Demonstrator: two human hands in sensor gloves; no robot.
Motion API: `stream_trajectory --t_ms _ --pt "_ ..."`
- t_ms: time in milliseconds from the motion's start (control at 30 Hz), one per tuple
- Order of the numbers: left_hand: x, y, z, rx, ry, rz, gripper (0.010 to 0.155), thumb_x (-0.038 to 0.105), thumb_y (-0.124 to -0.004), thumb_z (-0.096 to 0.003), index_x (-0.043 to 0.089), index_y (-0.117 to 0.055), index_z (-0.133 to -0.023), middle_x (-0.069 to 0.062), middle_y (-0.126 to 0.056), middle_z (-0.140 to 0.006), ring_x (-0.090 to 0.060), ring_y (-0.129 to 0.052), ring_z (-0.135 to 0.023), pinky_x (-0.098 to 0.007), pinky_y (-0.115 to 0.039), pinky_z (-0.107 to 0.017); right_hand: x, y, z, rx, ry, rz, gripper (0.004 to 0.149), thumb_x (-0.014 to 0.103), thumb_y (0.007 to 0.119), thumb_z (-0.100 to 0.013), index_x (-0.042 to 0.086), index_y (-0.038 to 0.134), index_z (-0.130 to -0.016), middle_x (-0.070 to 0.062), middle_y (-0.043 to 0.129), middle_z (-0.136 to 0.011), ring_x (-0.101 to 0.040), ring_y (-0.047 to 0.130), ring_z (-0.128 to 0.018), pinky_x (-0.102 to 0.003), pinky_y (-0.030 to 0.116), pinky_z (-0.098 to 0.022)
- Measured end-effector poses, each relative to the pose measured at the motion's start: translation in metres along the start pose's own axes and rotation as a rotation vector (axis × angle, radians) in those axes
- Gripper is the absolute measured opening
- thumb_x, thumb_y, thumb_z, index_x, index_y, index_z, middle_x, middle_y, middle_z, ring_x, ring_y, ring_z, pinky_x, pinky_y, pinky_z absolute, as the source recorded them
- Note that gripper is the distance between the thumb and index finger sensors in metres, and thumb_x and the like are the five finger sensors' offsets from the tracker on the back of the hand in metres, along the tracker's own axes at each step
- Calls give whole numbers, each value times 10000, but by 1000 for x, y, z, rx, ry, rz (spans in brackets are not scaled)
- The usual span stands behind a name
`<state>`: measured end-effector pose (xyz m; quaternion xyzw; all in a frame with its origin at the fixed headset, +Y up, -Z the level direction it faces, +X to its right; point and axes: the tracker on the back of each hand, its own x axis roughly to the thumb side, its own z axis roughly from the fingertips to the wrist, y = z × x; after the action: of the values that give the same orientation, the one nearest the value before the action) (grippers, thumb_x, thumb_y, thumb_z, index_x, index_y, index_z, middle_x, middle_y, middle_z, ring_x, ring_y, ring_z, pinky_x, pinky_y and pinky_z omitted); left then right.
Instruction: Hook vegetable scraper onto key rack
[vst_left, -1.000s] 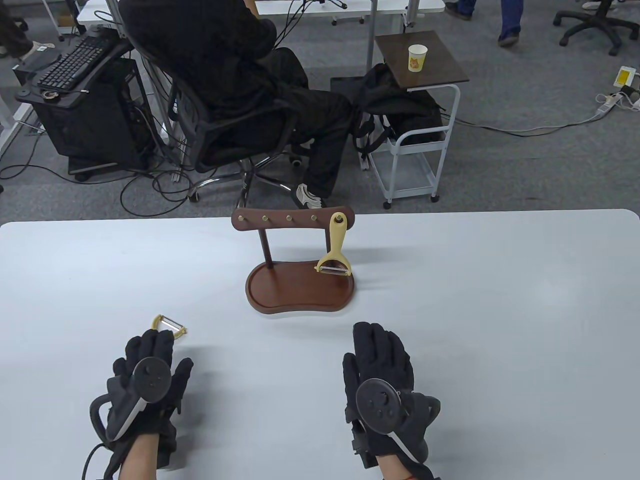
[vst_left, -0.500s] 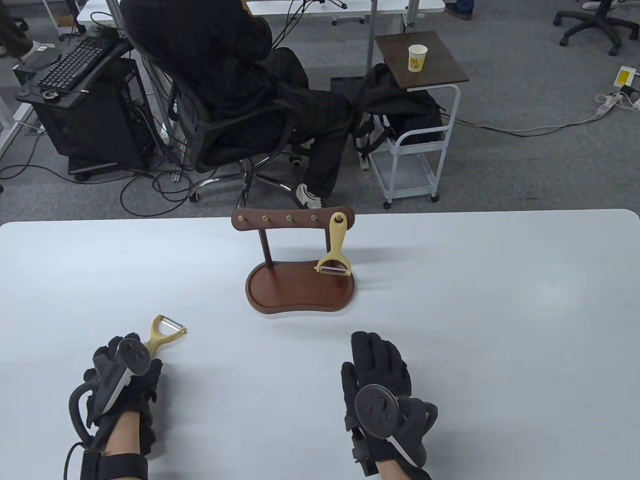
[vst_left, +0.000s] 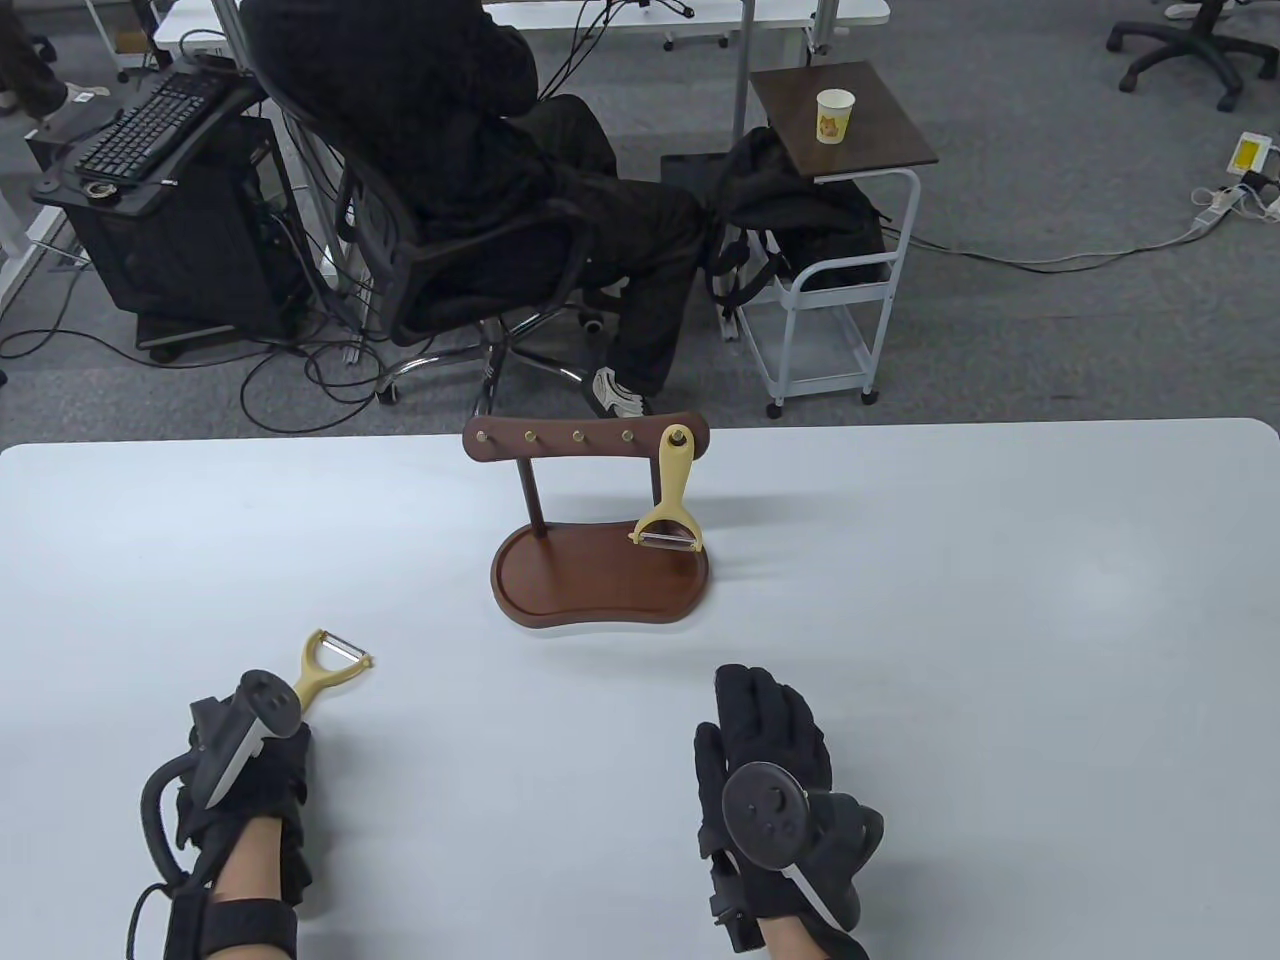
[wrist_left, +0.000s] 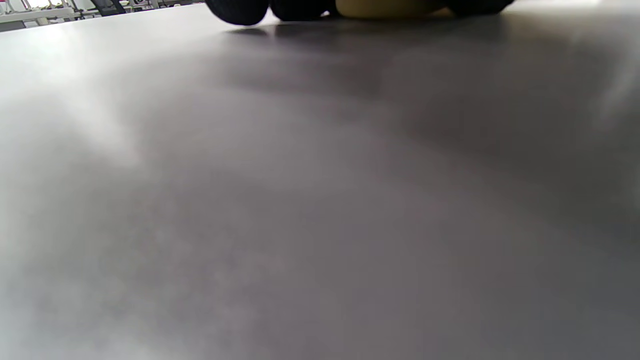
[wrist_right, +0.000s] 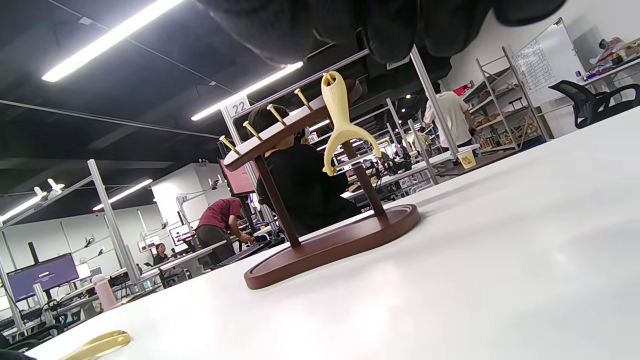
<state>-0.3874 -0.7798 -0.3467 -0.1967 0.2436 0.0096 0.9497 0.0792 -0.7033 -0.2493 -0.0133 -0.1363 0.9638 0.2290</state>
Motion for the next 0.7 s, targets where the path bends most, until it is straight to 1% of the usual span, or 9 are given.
stream_trajectory --t_ms 200,333,467,567,667,700 --pt "4 2 0 4 -8 -16 650 523 -604 -619 234 -353 -1145 -70 -403 -1137 -301 -485 -1021 -490 -504 -822 -1 0 0 8 10 -4 553 374 679 -630 189 498 -1119 -130 548 -1174 -461 557 -1021 -621 520 -732" --pt "2 1 0 -1 -21 10 665 531 -609 -619 214 -330 -1133 -79 -392 -1119 -298 -478 -1011 -489 -494 -825 -1 -1 0 13 14 -7 554 376 678 -630 189 497 -1119 -128 547 -1175 -462 555 -1022 -620 518 -733" --pt "1 3 2 16 -40 25 674 531 -607 -612 199 -326 -1127 -85 -394 -1113 -301 -492 -1004 -490 -507 -821 -1 -1 0 20 15 -6 556 376 678 -630 188 495 -1120 -132 545 -1175 -460 555 -1022 -621 517 -733" --pt "2 5 6 56 -61 29 678 538 -600 -603 199 -326 -1122 -81 -398 -1110 -298 -509 -998 -487 -527 -814 -1 -1 0 22 14 -6 556 377 678 -629 189 495 -1120 -132 547 -1175 -462 553 -1023 -621 517 -733" --pt "4 10 14 142 -88 50 680 538 -618 -581 201 -360 -1113 -75 -434 -1100 -296 -543 -983 -488 -555 -796 -1 0 -1 21 15 -10 558 378 679 -629 189 493 -1121 -131 544 -1176 -461 552 -1023 -620 517 -733" --pt "5 13 17 186 -98 61 681 537 -627 -570 203 -378 -1108 -73 -454 -1093 -296 -559 -975 -490 -568 -787 -1 0 -1 21 15 -13 561 378 679 -629 188 491 -1121 -131 542 -1176 -462 551 -1024 -621 517 -733"
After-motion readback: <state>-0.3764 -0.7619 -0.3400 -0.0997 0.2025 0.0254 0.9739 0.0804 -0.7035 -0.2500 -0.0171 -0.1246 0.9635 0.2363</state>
